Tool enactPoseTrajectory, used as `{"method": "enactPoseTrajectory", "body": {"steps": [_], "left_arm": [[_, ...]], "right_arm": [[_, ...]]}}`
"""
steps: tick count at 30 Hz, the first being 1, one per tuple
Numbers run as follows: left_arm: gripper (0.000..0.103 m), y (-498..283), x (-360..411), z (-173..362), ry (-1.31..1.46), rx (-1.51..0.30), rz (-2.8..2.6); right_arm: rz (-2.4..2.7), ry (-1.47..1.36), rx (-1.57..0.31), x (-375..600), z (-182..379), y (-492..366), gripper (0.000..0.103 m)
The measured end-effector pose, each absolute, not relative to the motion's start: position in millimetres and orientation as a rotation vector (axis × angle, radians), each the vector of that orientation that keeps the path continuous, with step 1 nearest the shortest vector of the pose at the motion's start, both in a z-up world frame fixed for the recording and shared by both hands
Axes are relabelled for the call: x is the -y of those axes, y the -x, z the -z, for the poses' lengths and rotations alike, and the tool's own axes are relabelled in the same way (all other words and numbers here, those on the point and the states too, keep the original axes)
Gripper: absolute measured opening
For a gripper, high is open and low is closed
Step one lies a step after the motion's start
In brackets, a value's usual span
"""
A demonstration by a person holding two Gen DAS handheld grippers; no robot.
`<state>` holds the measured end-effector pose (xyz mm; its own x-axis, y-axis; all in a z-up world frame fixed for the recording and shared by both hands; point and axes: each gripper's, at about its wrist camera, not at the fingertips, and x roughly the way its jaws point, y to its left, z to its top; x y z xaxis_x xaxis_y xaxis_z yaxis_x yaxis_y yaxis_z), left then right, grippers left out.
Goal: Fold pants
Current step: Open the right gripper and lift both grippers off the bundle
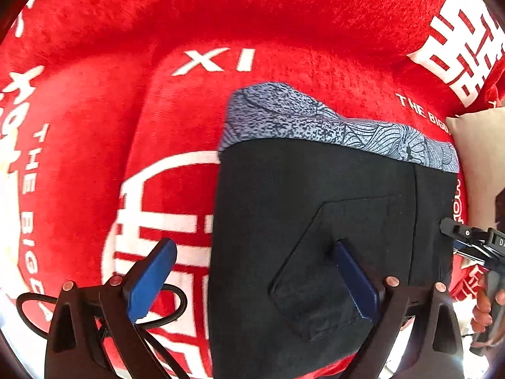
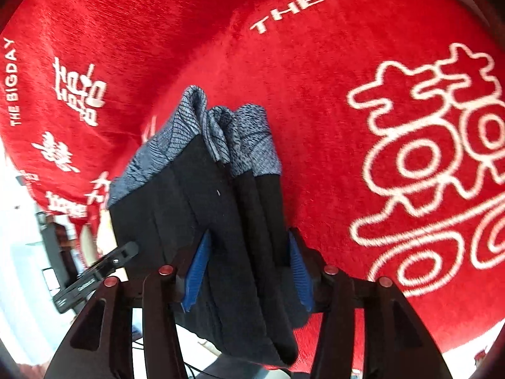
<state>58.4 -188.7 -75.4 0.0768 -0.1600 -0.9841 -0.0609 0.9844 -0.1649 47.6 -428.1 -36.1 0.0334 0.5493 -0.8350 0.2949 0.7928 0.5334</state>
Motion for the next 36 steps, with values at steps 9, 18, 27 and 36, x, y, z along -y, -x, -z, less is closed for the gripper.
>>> {"method": "enactPoseTrajectory", "body": {"steps": [9, 18, 27, 36], "left_arm": [[0.102, -36, 191, 56, 0.073, -1.535, 0.003], [0.102, -16, 213, 15, -0.019, -1.487, 0.028], [0.102, -11, 219, -18, -0.063, -1.471, 0.103], [0.102, -2, 219, -39, -0.102, -1.446, 0.099]], "right_arm": [[-0.051, -0.357, -1.613, 403, 1, -35, 0.076], [0.001, -0.217, -1.514, 371, -57, -14, 0.103], [0.009, -0.201, -1.487, 339, -95, 1, 0.103], [0.073, -0.216, -1.493, 325, -113, 12, 0.103]]}}
